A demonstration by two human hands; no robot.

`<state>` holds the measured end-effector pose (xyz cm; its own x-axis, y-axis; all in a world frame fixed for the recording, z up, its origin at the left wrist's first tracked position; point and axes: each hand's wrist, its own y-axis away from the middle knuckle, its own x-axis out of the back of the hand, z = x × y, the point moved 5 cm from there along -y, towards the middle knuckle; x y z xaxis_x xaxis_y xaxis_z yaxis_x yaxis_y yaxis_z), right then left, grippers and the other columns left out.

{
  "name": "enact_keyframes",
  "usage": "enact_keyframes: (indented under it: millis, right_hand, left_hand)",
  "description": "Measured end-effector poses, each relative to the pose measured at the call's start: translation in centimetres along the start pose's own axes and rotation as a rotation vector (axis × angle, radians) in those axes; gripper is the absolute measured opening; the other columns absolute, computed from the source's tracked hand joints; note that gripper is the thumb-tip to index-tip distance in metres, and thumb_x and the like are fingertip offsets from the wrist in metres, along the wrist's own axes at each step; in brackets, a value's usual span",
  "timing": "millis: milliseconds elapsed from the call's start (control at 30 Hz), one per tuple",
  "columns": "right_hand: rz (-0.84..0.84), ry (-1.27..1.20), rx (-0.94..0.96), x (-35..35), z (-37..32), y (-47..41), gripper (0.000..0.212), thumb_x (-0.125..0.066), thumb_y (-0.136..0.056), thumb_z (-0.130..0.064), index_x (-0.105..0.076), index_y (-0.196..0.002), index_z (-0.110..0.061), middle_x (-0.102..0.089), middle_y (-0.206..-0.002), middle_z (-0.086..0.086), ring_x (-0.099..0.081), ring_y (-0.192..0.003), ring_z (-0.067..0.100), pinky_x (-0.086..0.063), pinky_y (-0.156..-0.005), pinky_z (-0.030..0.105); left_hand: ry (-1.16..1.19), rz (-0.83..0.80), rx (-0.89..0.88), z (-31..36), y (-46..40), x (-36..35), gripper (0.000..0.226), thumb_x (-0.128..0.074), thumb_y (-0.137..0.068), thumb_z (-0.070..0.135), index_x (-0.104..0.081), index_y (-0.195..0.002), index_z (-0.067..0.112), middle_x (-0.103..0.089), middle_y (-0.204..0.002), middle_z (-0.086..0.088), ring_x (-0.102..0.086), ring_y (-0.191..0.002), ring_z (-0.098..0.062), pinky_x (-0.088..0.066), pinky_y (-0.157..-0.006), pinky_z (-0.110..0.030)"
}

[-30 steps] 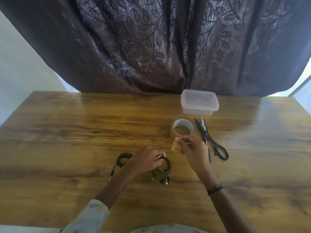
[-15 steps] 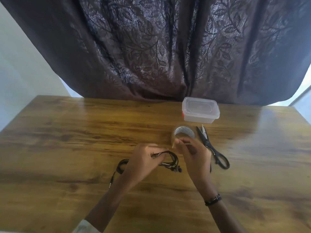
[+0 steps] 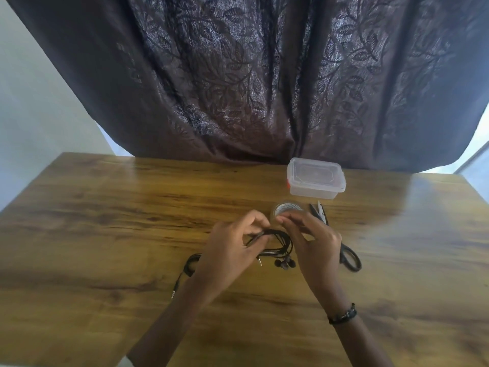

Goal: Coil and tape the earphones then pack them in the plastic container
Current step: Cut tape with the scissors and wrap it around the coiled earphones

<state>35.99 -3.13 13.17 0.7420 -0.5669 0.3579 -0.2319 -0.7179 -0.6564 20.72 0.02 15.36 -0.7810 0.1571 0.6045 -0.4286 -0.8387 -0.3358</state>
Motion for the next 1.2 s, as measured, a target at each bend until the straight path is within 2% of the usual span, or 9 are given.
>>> enact_keyframes:
  millis: [67,133,267,367,467,633,833,1067,1200]
  right_hand:
    - [-0.016,-0.015,0.036,0.1,-0.2,-0.3,0.019,-0.064,-0.085,-0.024,-0.072,-0.093,-0.009,-0.068,-0.088,-0.012,-0.064,-0.082,-0.007,-0.050,-0.072,0.005]
    - [-0.017,-0.024,0.043,0.3,-0.1,-0.6,0.017,-0.065,-0.085,-0.022,-0.073,-0.092,-0.009,-0.070,-0.088,-0.010,-0.066,-0.080,-0.002,-0.052,-0.071,0.007]
    - [-0.041,-0.053,0.052,0.6,-0.3,-1.3,0.015,-0.066,-0.085,-0.021,-0.073,-0.091,-0.009,-0.072,-0.086,-0.007,-0.067,-0.080,-0.001,-0.051,-0.071,0.009]
    - [-0.054,-0.083,0.071,0.8,-0.7,-1.7,0.018,-0.064,-0.086,-0.023,-0.073,-0.091,-0.009,-0.072,-0.086,-0.007,-0.068,-0.080,0.000,-0.054,-0.070,0.012]
    - [-0.082,-0.096,0.095,0.8,-0.9,-1.8,0.023,-0.062,-0.088,-0.029,-0.073,-0.092,-0.009,-0.071,-0.089,-0.009,-0.068,-0.082,0.000,-0.056,-0.070,0.015]
    - [-0.090,-0.115,0.086,1.0,-1.2,-1.9,0.022,-0.061,-0.089,-0.027,-0.072,-0.092,-0.008,-0.071,-0.088,-0.009,-0.069,-0.080,-0.001,-0.057,-0.068,0.017]
    - [-0.168,-0.163,0.022,1.0,-1.3,-2.3,0.018,-0.063,-0.086,-0.021,-0.070,-0.094,-0.007,-0.070,-0.089,-0.012,-0.068,-0.081,-0.004,-0.052,-0.069,0.008]
    - [-0.211,-0.276,-0.210,1.3,-0.9,-3.3,0.013,-0.066,-0.088,-0.018,-0.071,-0.093,-0.008,-0.075,-0.081,-0.005,-0.072,-0.075,0.006,-0.057,-0.068,0.022]
    - [-0.260,-0.266,-0.304,1.4,-0.9,-3.8,0.014,-0.067,-0.088,-0.026,-0.070,-0.092,-0.013,-0.075,-0.078,-0.001,-0.073,-0.072,0.014,-0.060,-0.069,0.043]
  left_hand:
    - [0.011,-0.003,0.024,0.4,-0.1,0.3,0.022,-0.072,-0.081,0.024,-0.062,-0.099,0.018,-0.073,-0.102,0.004,-0.070,-0.080,0.000,-0.049,-0.054,-0.008]
    - [0.010,-0.005,0.026,1.2,-0.2,0.5,0.022,-0.073,-0.080,0.022,-0.060,-0.097,0.015,-0.072,-0.099,0.004,-0.064,-0.057,0.008,-0.034,-0.044,-0.002]
    - [0.021,-0.014,0.030,2.0,0.0,0.8,0.024,-0.075,-0.079,0.017,-0.061,-0.097,0.010,-0.074,-0.096,-0.007,-0.051,-0.048,0.023,-0.028,-0.042,0.002]
    - [0.011,-0.023,0.046,2.0,0.0,0.8,0.028,-0.074,-0.080,0.022,-0.062,-0.104,0.014,-0.073,-0.100,-0.006,-0.058,-0.061,0.021,-0.030,-0.043,0.002]
    - [-0.002,-0.008,0.042,2.0,-0.1,0.9,0.037,-0.074,-0.079,0.023,-0.063,-0.114,0.016,-0.073,-0.101,-0.006,-0.055,-0.054,0.020,-0.032,-0.043,0.002]
    - [-0.014,0.017,0.001,2.0,-0.3,1.0,0.030,-0.074,-0.080,0.017,-0.069,-0.110,0.015,-0.071,-0.096,0.008,-0.059,-0.095,0.009,-0.047,-0.059,0.000]
    - [-0.002,0.054,-0.032,2.7,-0.5,1.3,0.034,-0.075,-0.079,0.010,-0.061,-0.107,0.024,-0.061,-0.091,0.019,-0.051,-0.082,0.030,-0.042,-0.073,0.004]
    - [0.053,0.065,0.029,3.2,-0.9,1.6,0.018,-0.072,-0.082,0.016,-0.071,-0.098,0.022,-0.071,-0.087,0.015,-0.067,-0.078,0.001,-0.052,-0.064,-0.009]
    - [0.092,0.050,0.067,3.2,-1.3,1.7,0.014,-0.073,-0.081,0.015,-0.072,-0.095,0.019,-0.071,-0.081,0.013,-0.067,-0.070,0.000,-0.053,-0.062,-0.014]
